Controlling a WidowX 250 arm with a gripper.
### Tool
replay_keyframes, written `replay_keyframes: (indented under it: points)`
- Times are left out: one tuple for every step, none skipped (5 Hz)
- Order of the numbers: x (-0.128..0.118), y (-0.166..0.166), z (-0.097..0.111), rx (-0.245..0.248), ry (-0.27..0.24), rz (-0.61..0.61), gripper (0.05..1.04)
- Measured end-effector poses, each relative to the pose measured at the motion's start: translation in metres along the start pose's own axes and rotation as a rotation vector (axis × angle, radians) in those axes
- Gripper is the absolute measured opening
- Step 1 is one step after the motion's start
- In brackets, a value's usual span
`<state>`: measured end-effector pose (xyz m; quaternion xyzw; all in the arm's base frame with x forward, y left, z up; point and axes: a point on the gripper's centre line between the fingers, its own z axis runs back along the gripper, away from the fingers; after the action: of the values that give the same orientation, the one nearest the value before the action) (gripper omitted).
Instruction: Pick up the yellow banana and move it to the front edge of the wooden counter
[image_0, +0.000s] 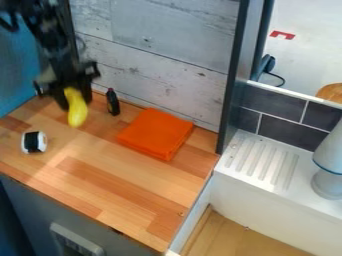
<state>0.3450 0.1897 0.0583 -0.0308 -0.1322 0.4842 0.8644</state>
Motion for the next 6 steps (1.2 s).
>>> replay_keyframes:
  points:
    - [-0.021,0.004,0.049,-0.130,0.026,-0.052,0.572]
    - [-0.069,0.009,0.064,-0.157,0.048,-0.170,0.572]
    - [-0.125,0.001,0.046,-0.124,0.068,-0.328,0.572]
    - [-0.161,0.004,0.019,-0.073,0.088,-0.428,0.572]
    - [-0.176,-0.002,0.003,-0.038,0.067,-0.461,0.572]
    - [-0.191,-0.010,-0.010,-0.018,0.074,-0.504,0.572]
